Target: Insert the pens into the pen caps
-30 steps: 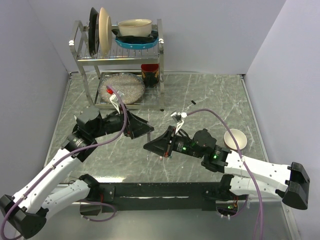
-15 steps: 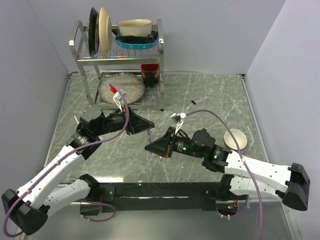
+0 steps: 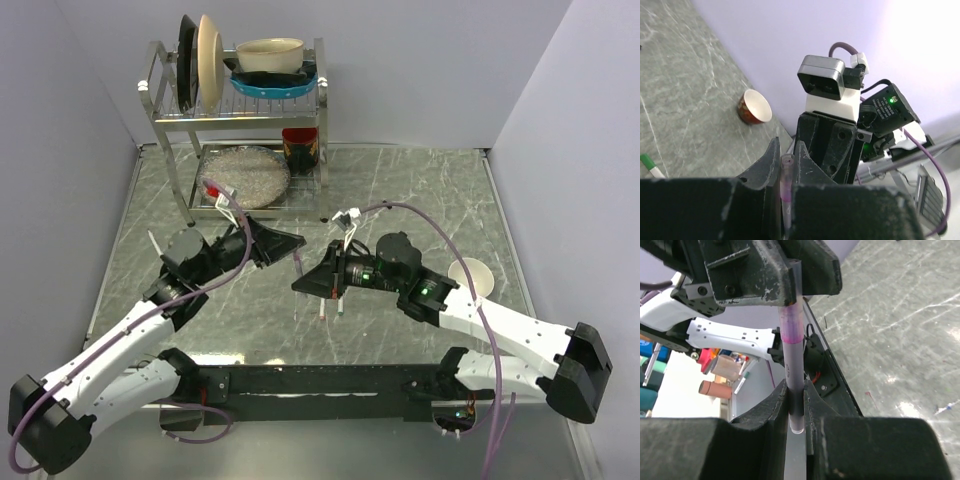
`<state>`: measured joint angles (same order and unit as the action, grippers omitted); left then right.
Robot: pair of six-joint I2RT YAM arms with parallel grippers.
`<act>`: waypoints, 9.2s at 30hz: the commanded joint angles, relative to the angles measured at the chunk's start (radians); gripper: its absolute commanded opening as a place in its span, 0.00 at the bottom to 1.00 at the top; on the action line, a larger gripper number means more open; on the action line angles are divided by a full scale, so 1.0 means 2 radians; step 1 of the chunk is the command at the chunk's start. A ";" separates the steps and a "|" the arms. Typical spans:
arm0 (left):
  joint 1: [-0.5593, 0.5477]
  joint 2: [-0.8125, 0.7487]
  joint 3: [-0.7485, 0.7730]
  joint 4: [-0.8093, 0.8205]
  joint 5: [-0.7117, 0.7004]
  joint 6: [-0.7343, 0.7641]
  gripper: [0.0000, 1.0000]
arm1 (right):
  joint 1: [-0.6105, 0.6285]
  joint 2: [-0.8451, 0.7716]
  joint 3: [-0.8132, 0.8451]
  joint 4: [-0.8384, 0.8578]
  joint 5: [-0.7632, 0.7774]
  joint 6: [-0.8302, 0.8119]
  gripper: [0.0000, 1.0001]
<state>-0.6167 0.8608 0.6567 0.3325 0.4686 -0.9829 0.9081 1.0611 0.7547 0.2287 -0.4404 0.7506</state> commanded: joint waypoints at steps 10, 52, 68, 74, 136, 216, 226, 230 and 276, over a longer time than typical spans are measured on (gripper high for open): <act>-0.133 0.018 -0.064 -0.073 0.059 -0.017 0.01 | -0.115 0.039 0.120 0.170 0.068 0.022 0.00; -0.033 0.413 0.111 -0.169 -0.176 0.074 0.11 | -0.117 -0.205 -0.074 -0.191 0.165 -0.042 0.98; 0.003 0.295 0.205 -0.422 -0.325 0.012 0.58 | -0.117 -0.201 -0.050 -0.236 0.216 -0.025 0.98; 0.119 0.186 0.169 -0.494 -0.398 -0.019 0.52 | -0.117 -0.225 -0.061 -0.229 0.215 -0.021 0.98; 0.406 0.377 0.177 -0.425 -0.247 0.198 0.01 | -0.119 -0.274 -0.043 -0.252 0.187 -0.007 1.00; 0.018 -0.001 -0.017 -0.089 0.171 0.035 0.01 | 0.002 0.019 0.094 -0.066 0.067 0.004 0.18; 0.018 -0.002 0.062 -0.226 0.094 0.124 0.01 | -0.062 -0.027 0.125 -0.189 0.181 -0.077 0.65; 0.018 0.004 0.090 -0.265 0.076 0.156 0.01 | -0.106 -0.018 0.161 -0.277 0.282 -0.127 0.82; 0.018 -0.066 0.053 -0.278 -0.181 0.329 0.01 | -0.382 0.651 0.628 -0.458 0.144 -0.304 0.53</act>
<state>-0.5812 0.7357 0.7517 -0.2665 0.1272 -0.3515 0.1398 2.3421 1.9713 -0.6434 -0.1219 0.1055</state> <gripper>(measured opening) 0.162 0.587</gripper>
